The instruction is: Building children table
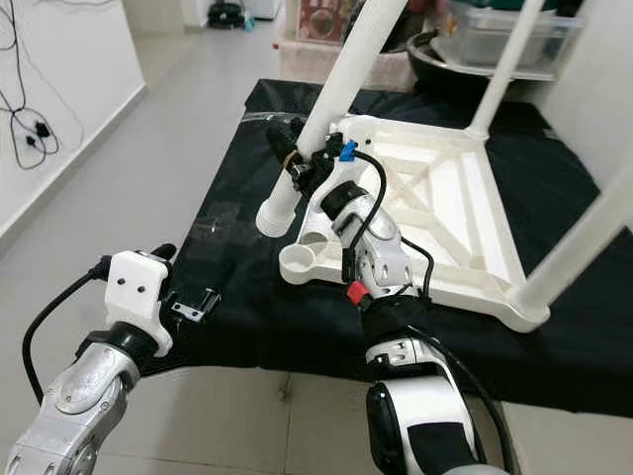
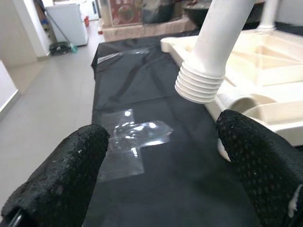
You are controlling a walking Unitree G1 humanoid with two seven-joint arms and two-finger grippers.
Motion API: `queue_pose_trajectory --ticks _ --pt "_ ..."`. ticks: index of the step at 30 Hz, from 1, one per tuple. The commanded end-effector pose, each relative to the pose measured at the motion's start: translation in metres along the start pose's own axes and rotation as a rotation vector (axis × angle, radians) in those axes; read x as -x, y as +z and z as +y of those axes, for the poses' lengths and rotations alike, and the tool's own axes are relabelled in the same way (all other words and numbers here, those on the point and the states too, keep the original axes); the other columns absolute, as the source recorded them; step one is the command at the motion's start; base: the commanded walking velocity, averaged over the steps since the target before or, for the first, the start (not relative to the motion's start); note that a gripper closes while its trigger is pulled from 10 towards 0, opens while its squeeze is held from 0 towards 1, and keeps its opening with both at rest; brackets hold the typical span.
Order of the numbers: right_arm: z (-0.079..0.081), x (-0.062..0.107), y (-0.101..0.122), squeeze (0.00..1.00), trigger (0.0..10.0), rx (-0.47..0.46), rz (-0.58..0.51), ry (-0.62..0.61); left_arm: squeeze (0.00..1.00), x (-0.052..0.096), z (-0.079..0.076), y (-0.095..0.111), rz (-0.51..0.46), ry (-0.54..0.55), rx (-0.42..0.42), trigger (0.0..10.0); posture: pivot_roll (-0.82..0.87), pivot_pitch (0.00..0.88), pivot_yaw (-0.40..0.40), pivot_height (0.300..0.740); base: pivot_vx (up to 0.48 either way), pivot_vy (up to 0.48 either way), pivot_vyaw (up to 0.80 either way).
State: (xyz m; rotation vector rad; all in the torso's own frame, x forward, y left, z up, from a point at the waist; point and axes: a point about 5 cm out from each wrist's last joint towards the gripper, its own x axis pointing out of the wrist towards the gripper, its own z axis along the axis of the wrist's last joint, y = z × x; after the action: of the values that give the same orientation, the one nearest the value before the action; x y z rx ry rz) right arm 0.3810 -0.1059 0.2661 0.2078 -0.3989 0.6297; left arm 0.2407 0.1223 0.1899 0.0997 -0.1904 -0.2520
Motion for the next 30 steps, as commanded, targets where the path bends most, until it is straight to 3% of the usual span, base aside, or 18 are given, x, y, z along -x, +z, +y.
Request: queue_pose_trajectory --ticks 1,30 --pt "-0.0010 -0.0007 0.0032 0.00 10.0 0.011 -0.022 -0.006 0.00 0.0002 -0.0007 -0.0043 0.022 0.005 -0.006 10.0 0.10 0.100 -0.053 0.740 0.000 0.000 0.00" --pt "-0.0061 -0.0023 0.0049 0.00 10.0 0.019 -0.031 -0.023 0.00 -0.0029 -0.0027 -0.0022 0.004 -0.010 -0.017 10.0 0.10 0.112 -0.052 0.740 0.000 0.000 0.00"
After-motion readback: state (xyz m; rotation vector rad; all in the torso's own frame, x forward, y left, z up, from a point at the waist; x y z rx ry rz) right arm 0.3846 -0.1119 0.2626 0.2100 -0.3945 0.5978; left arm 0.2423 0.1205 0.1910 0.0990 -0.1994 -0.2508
